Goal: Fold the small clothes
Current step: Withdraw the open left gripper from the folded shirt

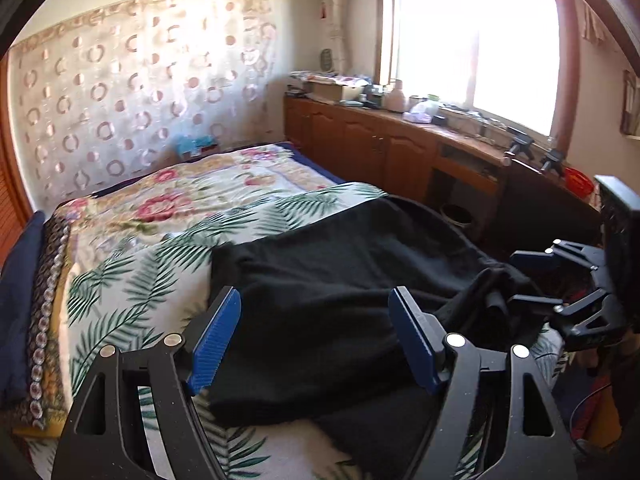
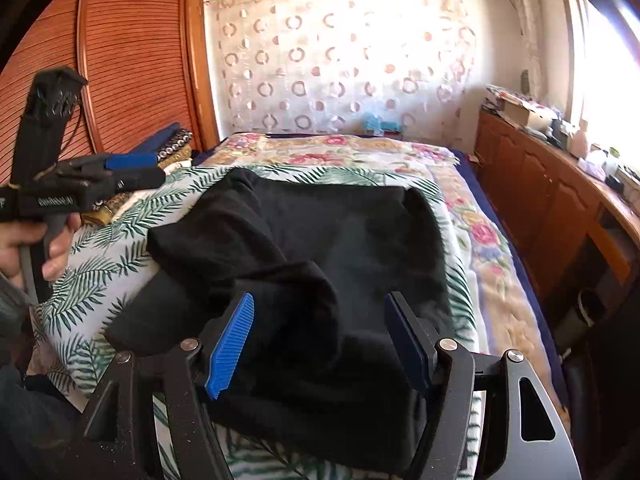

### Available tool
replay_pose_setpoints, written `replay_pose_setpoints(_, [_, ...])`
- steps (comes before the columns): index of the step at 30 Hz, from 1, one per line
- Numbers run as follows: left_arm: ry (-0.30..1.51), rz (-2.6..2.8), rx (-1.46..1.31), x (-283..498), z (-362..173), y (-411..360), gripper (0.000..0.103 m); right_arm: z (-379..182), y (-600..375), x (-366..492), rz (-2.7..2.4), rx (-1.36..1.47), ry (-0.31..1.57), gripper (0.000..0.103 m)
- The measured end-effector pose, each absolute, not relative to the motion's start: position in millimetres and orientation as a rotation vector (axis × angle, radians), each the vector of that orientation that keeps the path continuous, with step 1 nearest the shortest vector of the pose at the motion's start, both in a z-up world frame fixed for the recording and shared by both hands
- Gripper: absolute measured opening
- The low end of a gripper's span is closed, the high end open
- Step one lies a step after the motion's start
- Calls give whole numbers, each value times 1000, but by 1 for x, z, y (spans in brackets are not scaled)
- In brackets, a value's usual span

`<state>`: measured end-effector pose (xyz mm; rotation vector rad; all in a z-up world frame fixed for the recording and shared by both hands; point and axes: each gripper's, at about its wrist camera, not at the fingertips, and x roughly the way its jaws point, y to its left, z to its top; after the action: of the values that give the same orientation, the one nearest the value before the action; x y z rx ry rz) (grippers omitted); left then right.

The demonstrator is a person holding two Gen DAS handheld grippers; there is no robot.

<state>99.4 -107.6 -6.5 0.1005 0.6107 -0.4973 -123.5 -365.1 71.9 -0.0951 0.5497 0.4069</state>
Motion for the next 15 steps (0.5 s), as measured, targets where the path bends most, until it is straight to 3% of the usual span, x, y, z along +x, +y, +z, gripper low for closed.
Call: replay_pose_setpoints(15, [629, -394, 94, 101, -32, -73, 77, 55, -349, -83, 454, -171, 677, 72])
